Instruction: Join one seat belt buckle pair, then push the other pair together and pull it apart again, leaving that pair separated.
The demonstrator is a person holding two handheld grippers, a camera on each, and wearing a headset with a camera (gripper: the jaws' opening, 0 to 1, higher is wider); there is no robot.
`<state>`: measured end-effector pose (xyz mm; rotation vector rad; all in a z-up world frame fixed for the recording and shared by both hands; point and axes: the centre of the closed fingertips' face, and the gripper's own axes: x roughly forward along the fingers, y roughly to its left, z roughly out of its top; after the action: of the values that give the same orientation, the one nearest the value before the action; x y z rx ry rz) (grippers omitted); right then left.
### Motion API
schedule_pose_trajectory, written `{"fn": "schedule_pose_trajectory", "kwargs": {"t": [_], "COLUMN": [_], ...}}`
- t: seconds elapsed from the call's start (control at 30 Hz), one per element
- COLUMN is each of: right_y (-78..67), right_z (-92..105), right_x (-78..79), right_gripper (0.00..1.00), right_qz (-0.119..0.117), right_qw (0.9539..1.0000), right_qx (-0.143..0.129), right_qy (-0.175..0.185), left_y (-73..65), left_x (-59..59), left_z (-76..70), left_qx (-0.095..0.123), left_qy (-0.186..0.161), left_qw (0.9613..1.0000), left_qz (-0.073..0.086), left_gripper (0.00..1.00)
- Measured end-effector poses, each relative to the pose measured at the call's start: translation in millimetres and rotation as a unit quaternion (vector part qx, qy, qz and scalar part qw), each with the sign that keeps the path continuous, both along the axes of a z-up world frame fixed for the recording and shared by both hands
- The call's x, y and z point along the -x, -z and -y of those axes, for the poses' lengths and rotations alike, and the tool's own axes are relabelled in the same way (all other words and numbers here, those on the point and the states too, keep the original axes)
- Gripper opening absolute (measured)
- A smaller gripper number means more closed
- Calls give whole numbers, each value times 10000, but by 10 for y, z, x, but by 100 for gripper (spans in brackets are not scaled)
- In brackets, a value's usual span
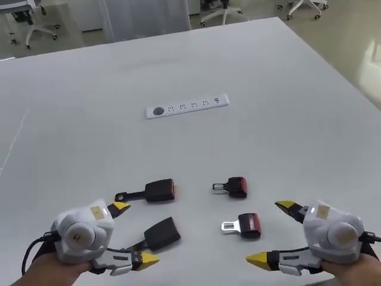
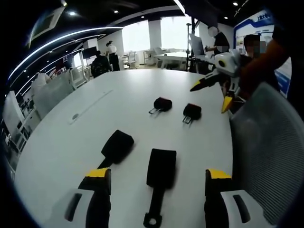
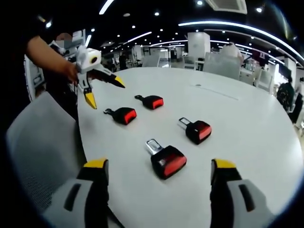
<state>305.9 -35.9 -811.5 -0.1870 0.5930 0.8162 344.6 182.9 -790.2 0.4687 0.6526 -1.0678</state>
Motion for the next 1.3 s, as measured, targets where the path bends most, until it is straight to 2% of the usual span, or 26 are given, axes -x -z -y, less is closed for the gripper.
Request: {"fn": "schedule_pose_trajectory", "kwargs": {"t": [0.3,0.43,0.53,0.63,0.7,0.93,1.03,1.1,1.2,1.3], "right_y": [107,170,206,246,266,322,355,366,363,378], "right_z": [-6,4,6,-10,-32,-84,-91,-94,-121,-124], "right_x": [-70,-101,-135,-157,-165,-174,-171,-178,-198,-201], "right_gripper": [84,83,81,79,78,74,69,63,62,61], "right_qz": [-135,-264,-317,-331,-359,-448,-495,-555,-523,-516], "right_qw": [9993,9977,9968,9959,9952,9930,9914,9908,9896,9865], "right_qx": [143,237,263,297,317,314,360,356,385,523], "right_qy": [-330,-574,-689,-786,-859,-1048,-1154,-1181,-1282,-1462], "left_y": [222,360,417,460,499,614,662,661,663,662], "left_x": [-51,-58,-57,-62,-38,-42,-39,-39,-74,-61], "left_z": [136,165,214,241,237,173,117,103,99,97], "left_qx": [-73,-163,-254,-276,-370,-637,-721,-699,-686,-781], "left_qy": [134,121,236,261,314,414,341,385,410,613], "left_qw": [9997,9988,9984,9980,9972,9953,9944,9948,9950,9933], "left_qz": [-202,-435,-442,-506,-575,-600,-695,-635,-597,-592], "left_gripper": [78,77,74,72,70,65,65,64,60,59]}}
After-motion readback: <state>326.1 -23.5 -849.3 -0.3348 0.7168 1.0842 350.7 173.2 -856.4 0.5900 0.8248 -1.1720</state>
